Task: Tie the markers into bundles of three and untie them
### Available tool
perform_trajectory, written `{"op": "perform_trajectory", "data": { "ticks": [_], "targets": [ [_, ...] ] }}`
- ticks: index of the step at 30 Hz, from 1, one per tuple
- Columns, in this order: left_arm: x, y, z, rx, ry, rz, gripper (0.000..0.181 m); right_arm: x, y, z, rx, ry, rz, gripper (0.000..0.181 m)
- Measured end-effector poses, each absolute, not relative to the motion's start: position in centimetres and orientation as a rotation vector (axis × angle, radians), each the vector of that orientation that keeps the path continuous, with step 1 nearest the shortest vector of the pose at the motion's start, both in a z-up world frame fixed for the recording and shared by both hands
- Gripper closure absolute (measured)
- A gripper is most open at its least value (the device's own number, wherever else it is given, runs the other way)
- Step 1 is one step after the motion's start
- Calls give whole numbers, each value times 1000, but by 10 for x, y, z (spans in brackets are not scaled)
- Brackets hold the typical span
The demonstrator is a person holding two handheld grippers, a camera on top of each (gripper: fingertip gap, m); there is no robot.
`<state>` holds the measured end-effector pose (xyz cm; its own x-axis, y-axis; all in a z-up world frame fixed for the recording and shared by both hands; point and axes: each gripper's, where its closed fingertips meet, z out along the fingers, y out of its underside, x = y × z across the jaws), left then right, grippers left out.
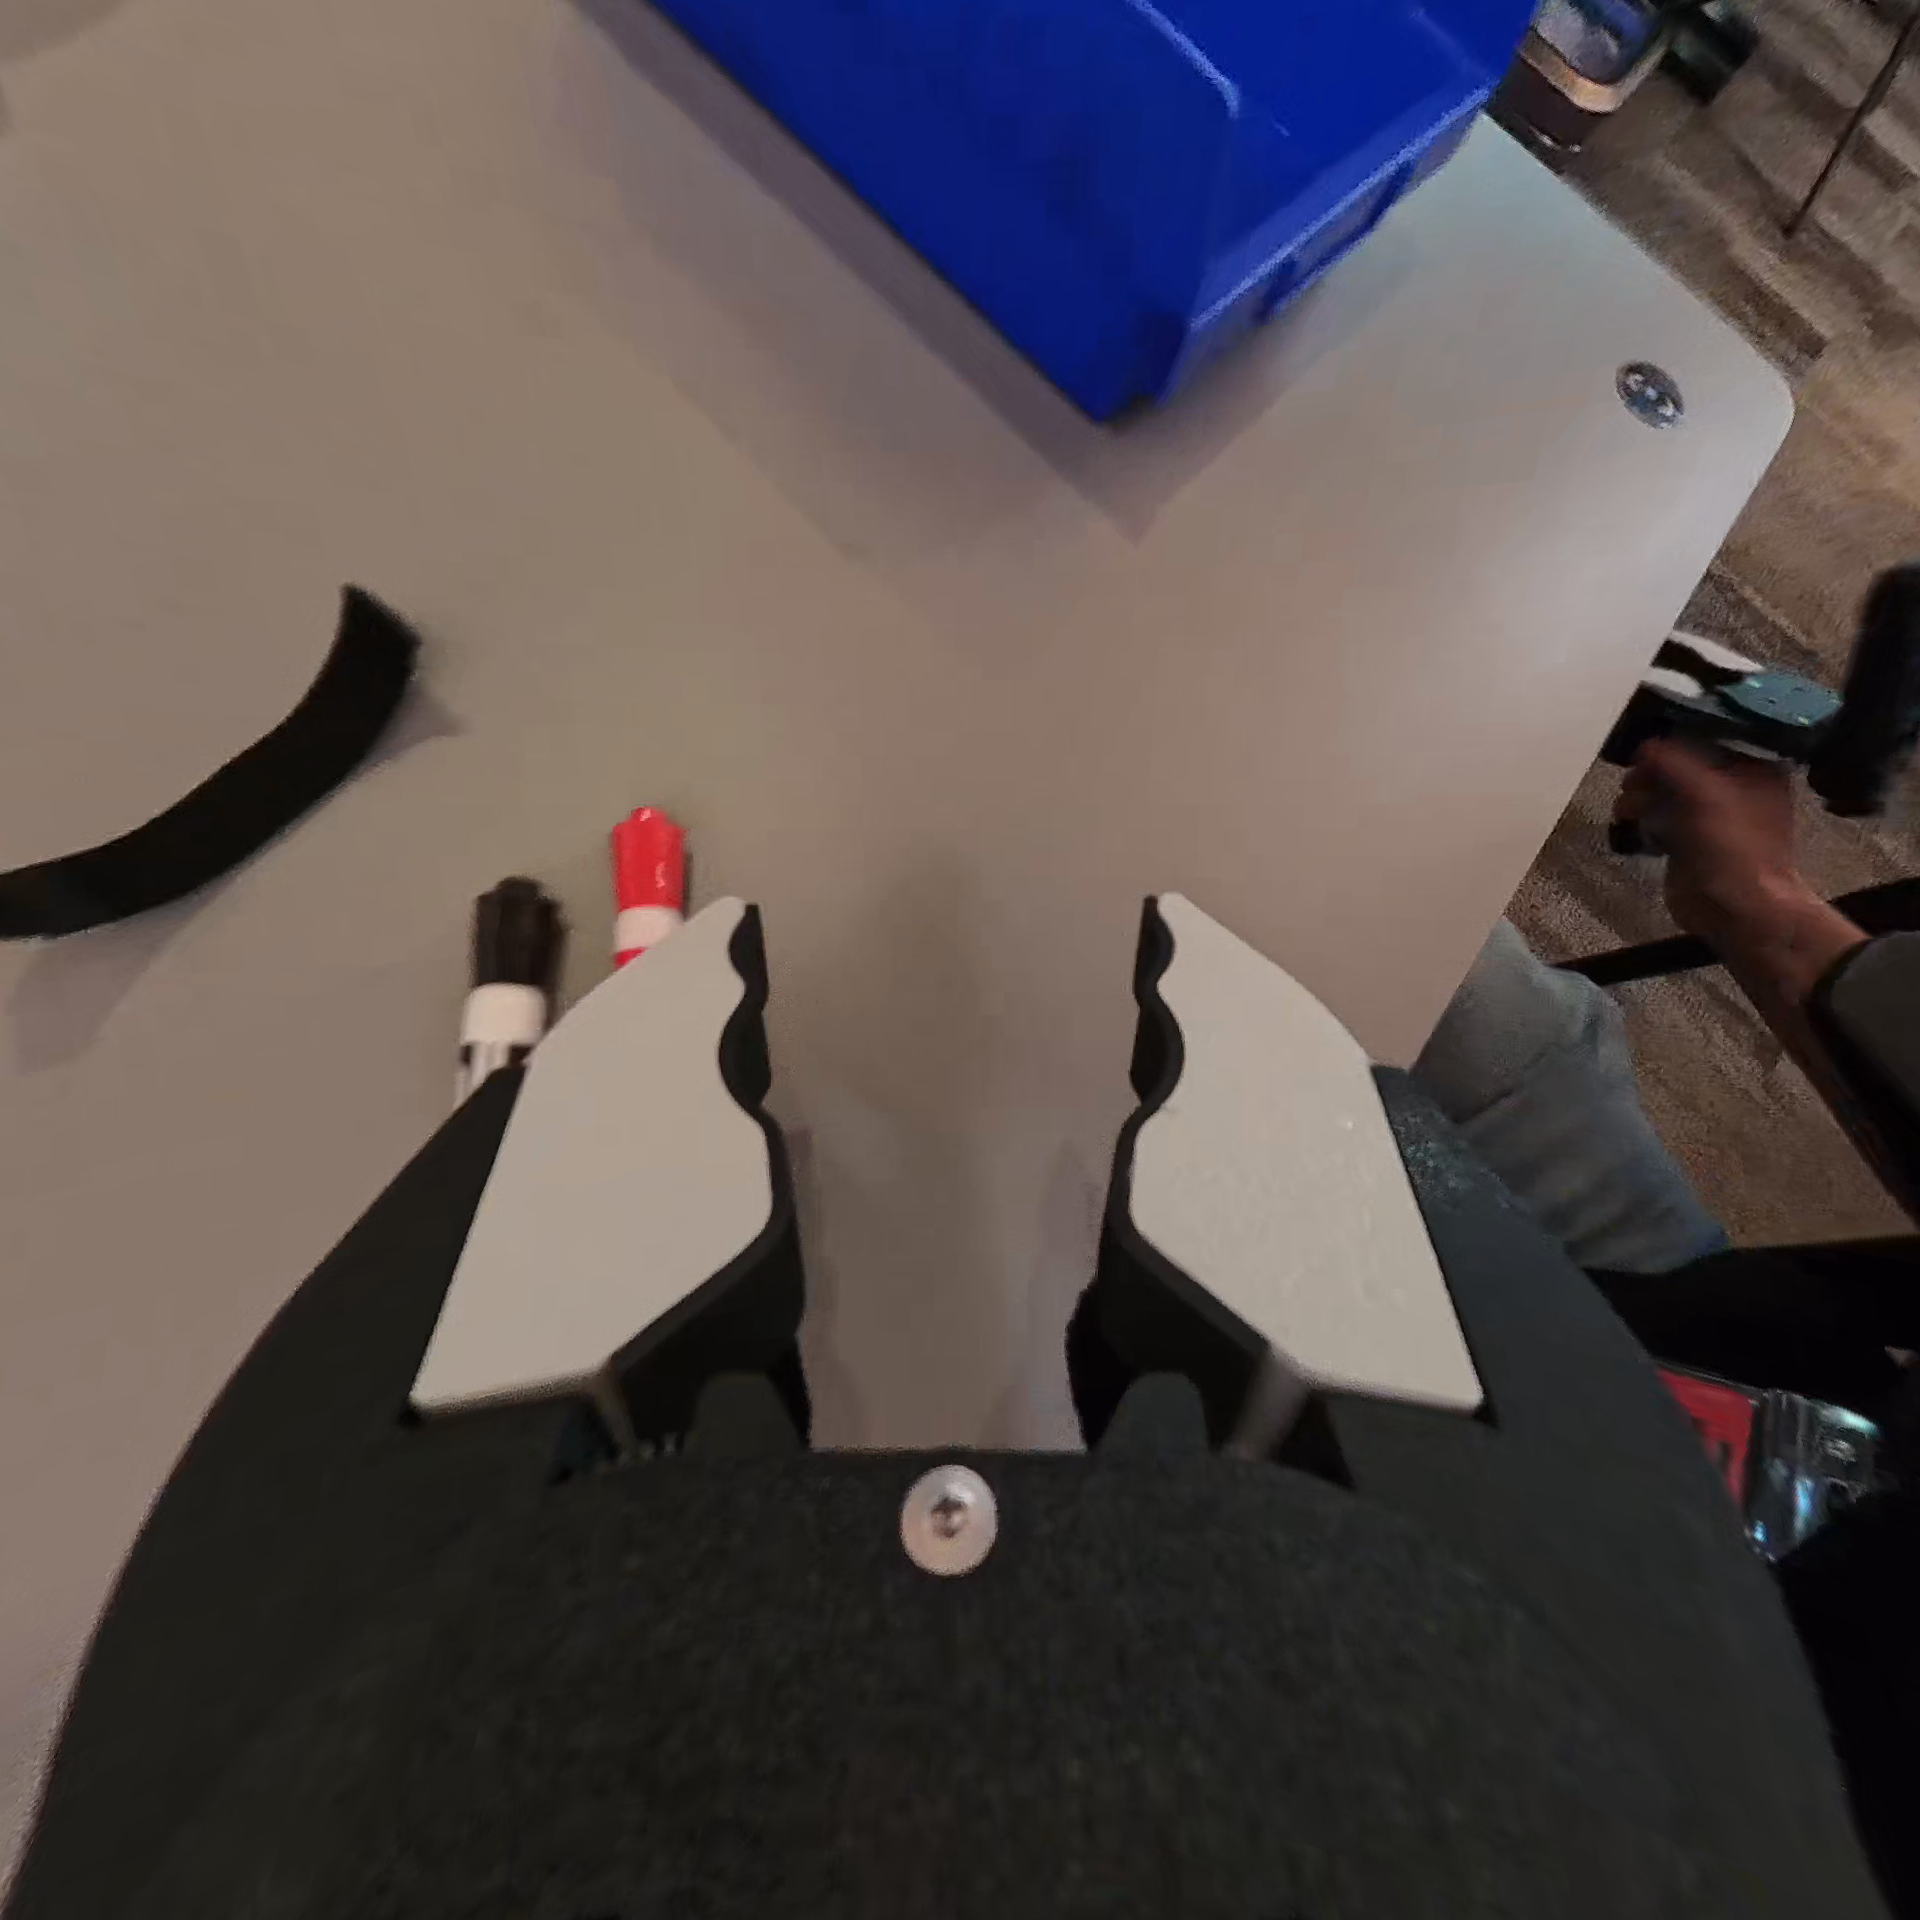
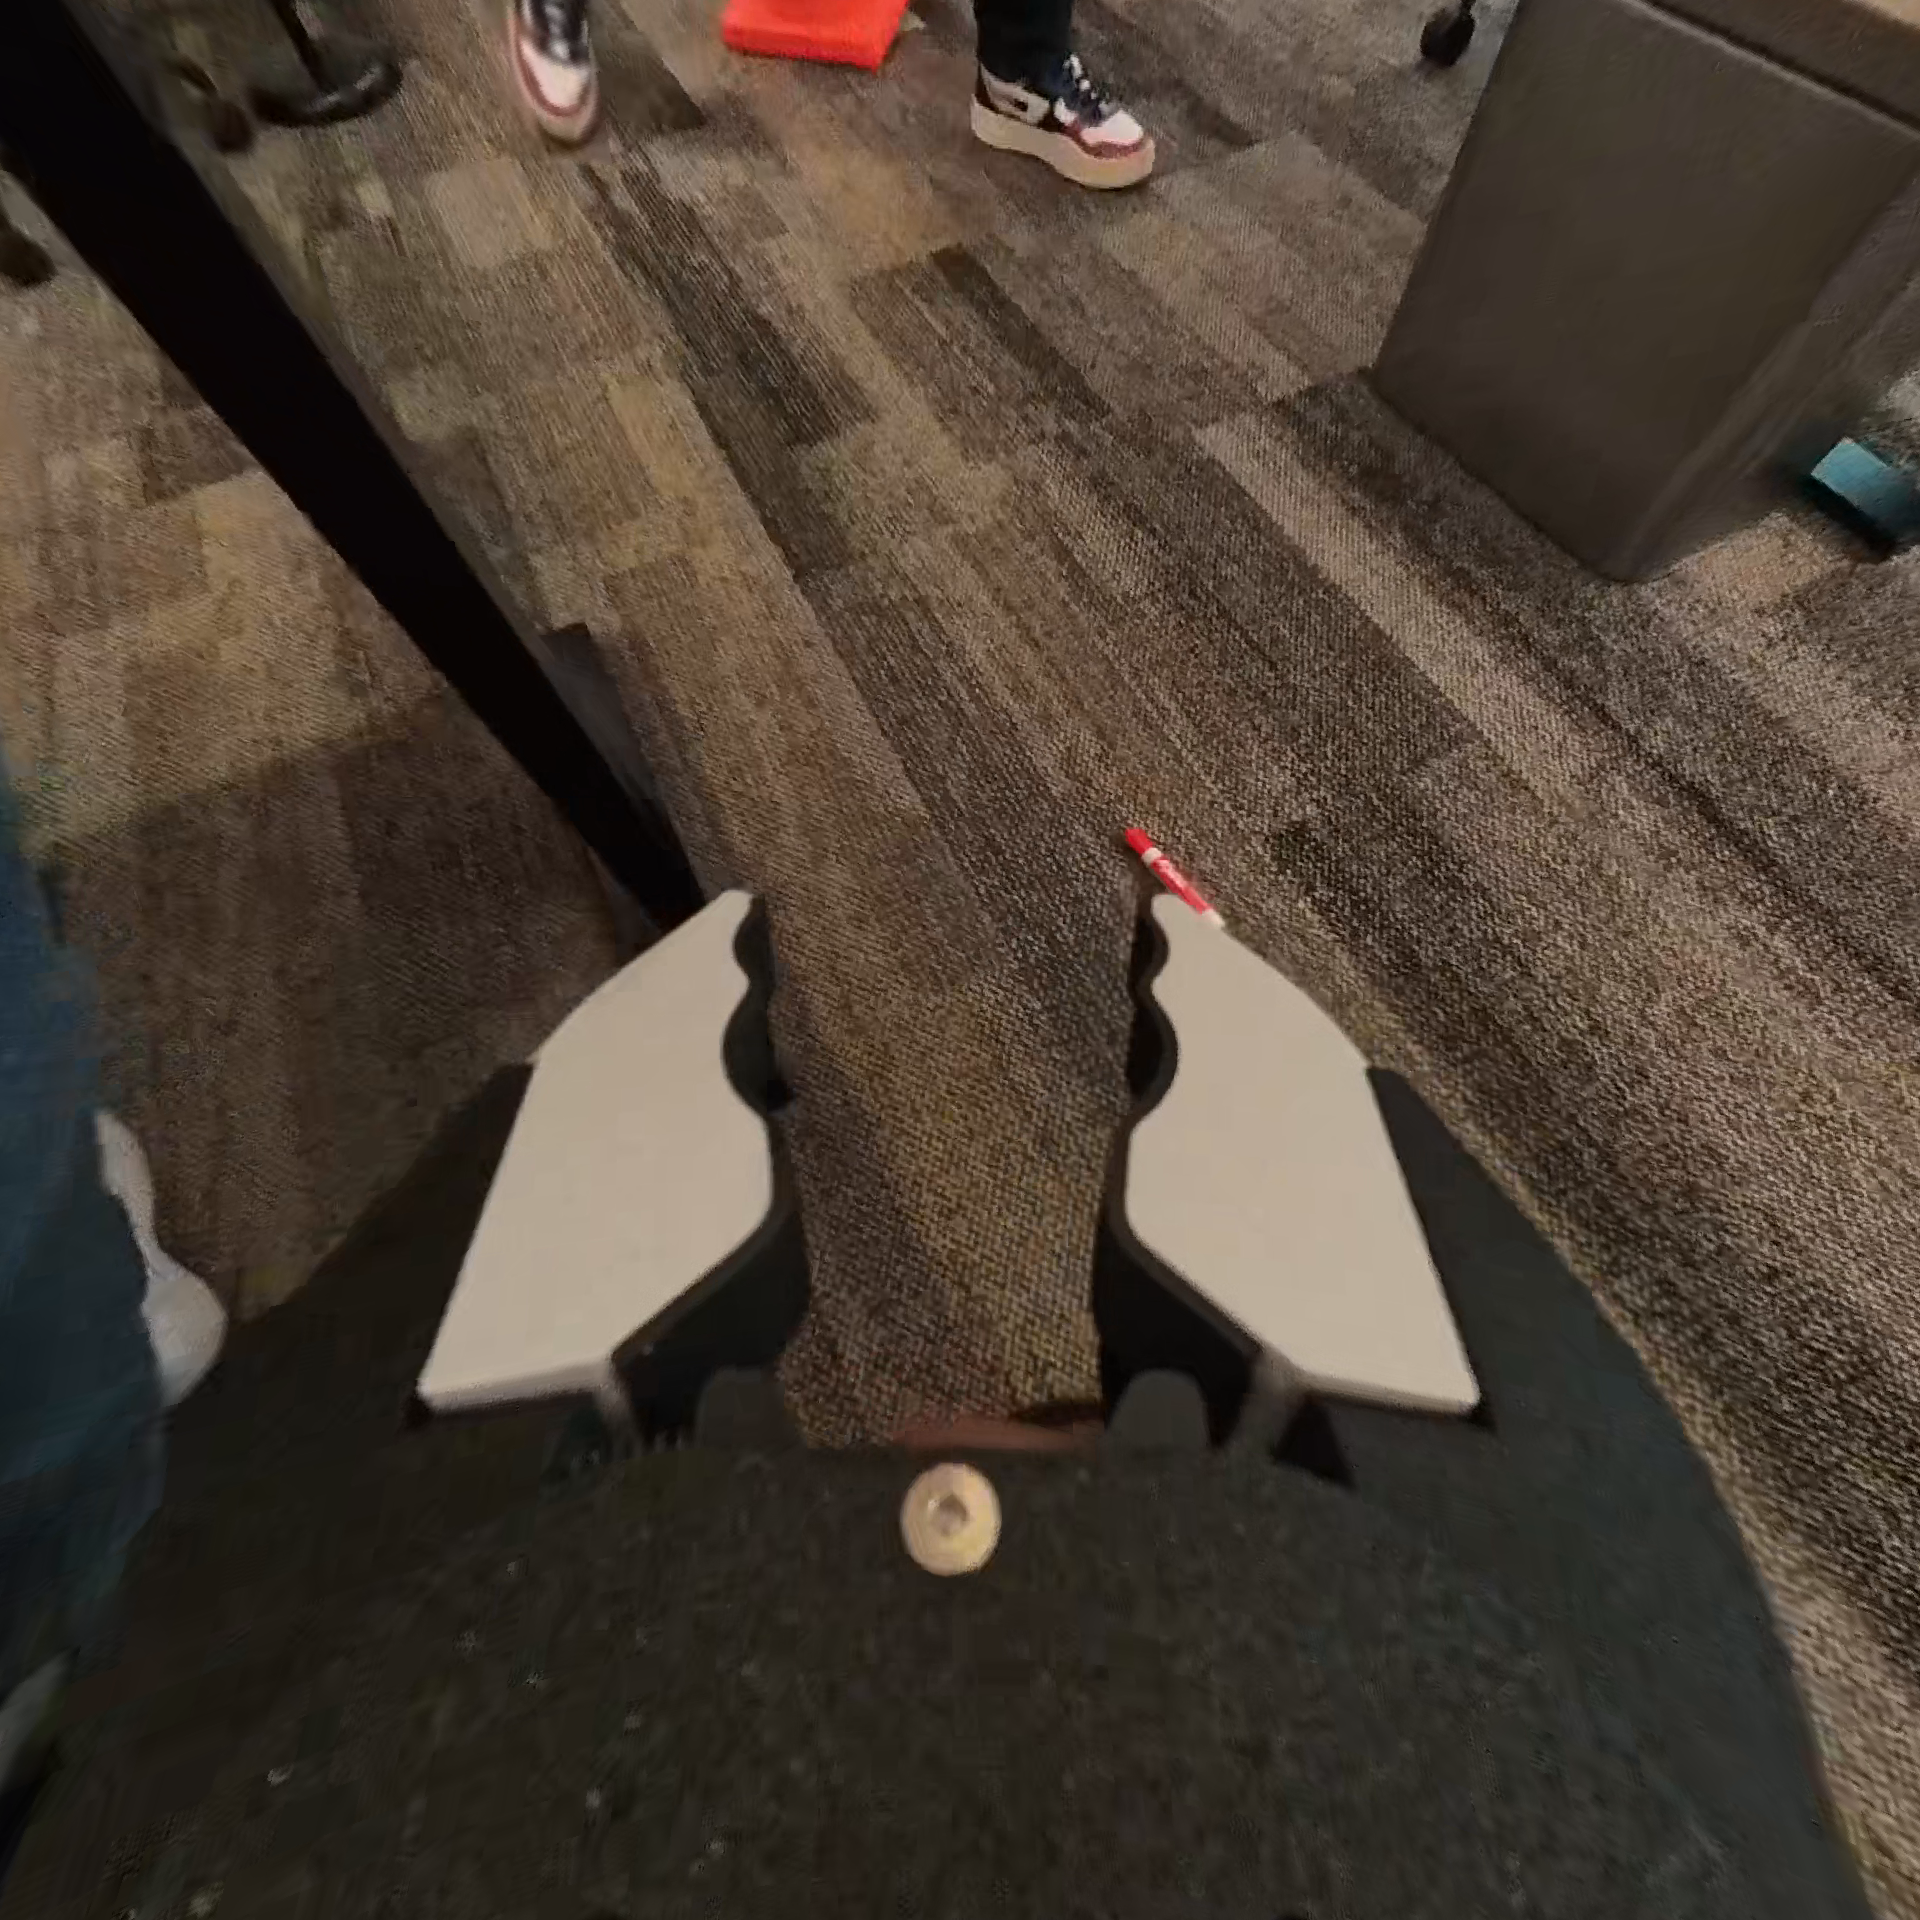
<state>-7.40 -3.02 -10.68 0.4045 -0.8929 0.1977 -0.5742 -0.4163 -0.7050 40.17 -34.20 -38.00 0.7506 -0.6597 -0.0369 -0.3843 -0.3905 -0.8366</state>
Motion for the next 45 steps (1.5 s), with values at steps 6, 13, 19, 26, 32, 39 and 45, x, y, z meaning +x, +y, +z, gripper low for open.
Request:
{"op": "perform_trajectory", "data": {
  "ticks": [6,13,19,26,32,39,45],
  "targets": [
    [-18,-48,-121,-2072,1353,-816,111,454,-336,-523,-2255,777,-227,123],
    [30,-56,-155,-2100,1460,-817,109,545,-323,-691,-2478,825,-101,127],
    [47,-43,-167,-2064,1519,-588,108,617,-303,-776,-2674,695,2,127],
    [75,-40,-179,-2103,1573,-491,108,680,-281,-833,-2880,415,-53,130],
    [80,-25,-184,-2168,1590,-403,110,690,-277,-880,-3041,227,-112,140],
    [67,-23,-184,-2225,1606,-424,111,674,-287,-873,-3062,455,78,163],
    [36,-43,-172,-2148,1636,-498,114,664,-255,-717,-2582,676,2,163]
  ]
}}
